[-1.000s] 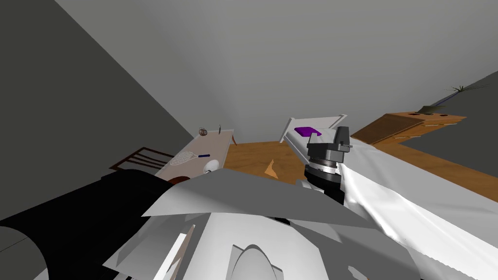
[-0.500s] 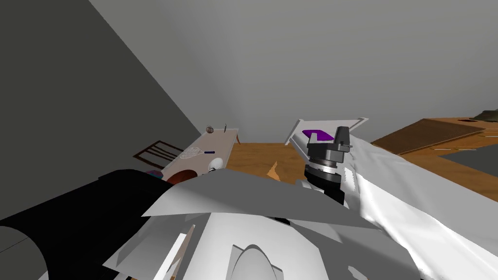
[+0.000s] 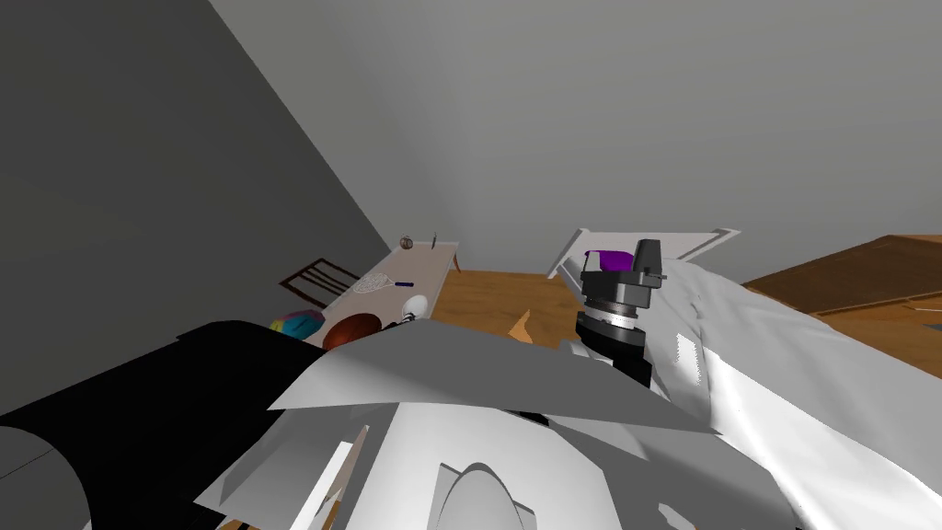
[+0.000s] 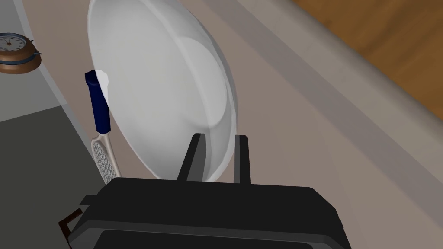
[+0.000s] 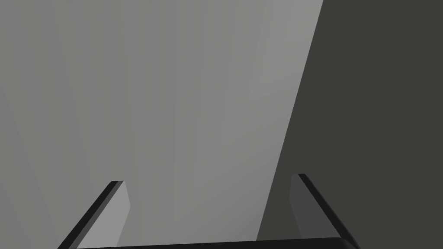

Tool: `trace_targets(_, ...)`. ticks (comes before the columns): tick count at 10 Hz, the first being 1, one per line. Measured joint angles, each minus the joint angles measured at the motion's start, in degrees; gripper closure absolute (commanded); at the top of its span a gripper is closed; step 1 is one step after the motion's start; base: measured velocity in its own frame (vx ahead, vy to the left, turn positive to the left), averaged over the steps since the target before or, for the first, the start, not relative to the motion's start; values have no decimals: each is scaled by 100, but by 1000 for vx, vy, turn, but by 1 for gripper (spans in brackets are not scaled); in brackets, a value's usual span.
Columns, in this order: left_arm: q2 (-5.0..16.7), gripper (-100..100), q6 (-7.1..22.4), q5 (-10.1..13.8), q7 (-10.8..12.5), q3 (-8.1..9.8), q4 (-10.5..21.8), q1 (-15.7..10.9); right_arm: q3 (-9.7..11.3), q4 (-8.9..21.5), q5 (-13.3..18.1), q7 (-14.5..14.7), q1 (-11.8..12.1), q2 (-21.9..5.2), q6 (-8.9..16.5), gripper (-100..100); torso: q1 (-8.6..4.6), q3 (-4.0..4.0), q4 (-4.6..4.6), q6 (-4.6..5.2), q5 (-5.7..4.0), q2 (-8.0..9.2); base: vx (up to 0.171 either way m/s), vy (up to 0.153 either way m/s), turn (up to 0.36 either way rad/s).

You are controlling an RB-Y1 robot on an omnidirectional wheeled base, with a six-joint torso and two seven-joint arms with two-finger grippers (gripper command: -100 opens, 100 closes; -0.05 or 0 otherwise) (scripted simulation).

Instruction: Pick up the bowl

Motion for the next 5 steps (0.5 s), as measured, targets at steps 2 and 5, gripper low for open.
trace_targets(2,87,100,-22,-127,318,-377,44,-185,0,0,0,0,0,0,0,0,3,0,-1,-7,-1,0,12,7,104)
trace_targets(5,-196,100,296,-917,503,-63,-245,-248,-1,0,0,0,1,0,0,0,0,3,2,-11,-2,3,8,9,194)
